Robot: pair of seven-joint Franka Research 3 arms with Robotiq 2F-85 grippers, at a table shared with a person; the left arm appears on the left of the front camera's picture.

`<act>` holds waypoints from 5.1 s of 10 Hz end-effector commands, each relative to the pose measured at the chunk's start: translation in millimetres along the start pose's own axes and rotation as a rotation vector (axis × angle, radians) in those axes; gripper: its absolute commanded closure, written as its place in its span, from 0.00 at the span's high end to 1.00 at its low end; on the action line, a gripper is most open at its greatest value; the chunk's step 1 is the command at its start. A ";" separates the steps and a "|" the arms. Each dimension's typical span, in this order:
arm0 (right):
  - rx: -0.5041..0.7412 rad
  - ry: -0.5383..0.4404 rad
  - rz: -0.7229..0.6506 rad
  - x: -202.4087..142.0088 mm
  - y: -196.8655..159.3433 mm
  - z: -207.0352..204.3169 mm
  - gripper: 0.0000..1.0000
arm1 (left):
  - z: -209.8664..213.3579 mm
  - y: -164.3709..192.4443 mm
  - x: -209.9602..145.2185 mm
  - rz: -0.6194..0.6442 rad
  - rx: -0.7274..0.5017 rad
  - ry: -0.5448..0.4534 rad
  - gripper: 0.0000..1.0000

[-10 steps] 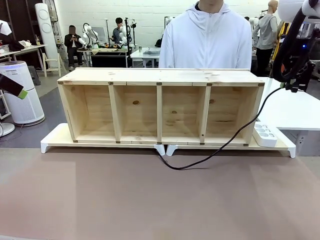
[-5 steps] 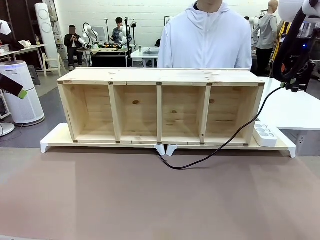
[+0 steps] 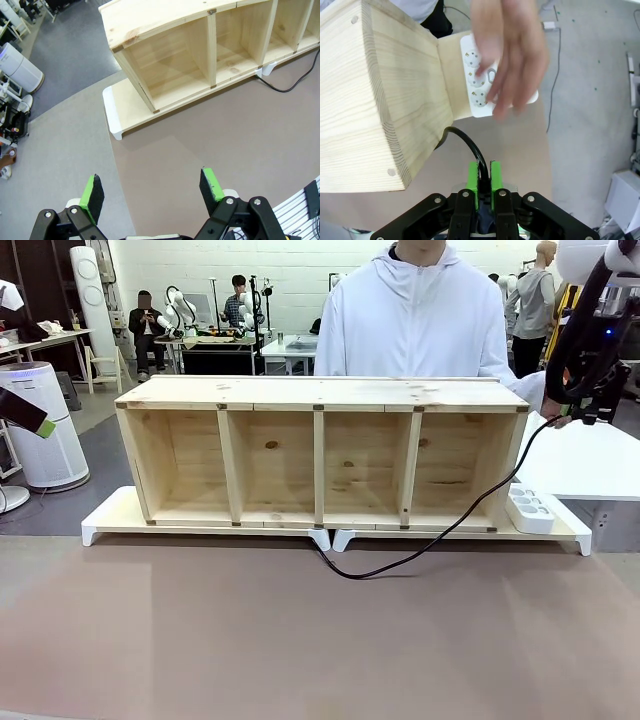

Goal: Perform cable management.
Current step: Release the Power Cable when the human grasps it.

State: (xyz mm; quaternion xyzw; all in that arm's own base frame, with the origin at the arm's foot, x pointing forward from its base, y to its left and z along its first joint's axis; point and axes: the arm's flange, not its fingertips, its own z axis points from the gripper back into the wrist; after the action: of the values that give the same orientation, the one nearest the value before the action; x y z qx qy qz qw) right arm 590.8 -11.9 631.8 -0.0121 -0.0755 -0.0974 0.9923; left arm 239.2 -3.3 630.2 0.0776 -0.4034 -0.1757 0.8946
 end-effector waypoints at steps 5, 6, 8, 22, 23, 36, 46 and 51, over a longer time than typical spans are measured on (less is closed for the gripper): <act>-0.001 0.002 0.002 -0.4 0.7 -0.9 0.12 | -1.3 0.2 1.6 0.000 0.004 -0.004 1.00; -0.001 0.002 0.002 -0.4 0.7 -0.9 0.12 | -1.3 0.2 1.6 0.000 0.004 -0.004 1.00; -0.001 0.002 0.002 -0.4 0.7 -0.9 0.12 | -1.3 0.2 1.6 0.000 0.004 -0.004 1.00; -0.014 -0.004 0.022 -0.9 4.6 0.7 1.00 | -1.3 0.2 1.6 0.000 0.004 -0.004 1.00; -0.014 -0.004 0.022 -0.9 4.6 0.7 1.00 | -1.3 0.2 1.6 0.000 0.004 -0.004 1.00; -0.014 -0.004 0.022 -0.9 4.6 0.7 1.00 | -1.3 0.2 1.6 0.000 0.004 -0.004 1.00; -0.014 -0.004 0.022 -0.9 4.6 0.7 1.00 | -1.3 0.2 1.6 0.000 0.004 -0.004 1.00; -0.014 -0.004 0.022 -0.9 4.6 0.7 1.00 | -1.3 0.2 1.6 0.000 0.004 -0.004 1.00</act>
State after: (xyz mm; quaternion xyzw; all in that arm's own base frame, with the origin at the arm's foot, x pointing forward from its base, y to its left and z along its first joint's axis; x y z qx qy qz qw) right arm 591.4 -7.4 633.2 -0.0201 -0.0807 -0.0837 0.9930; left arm 239.2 -3.3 630.2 0.0776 -0.4034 -0.1757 0.8946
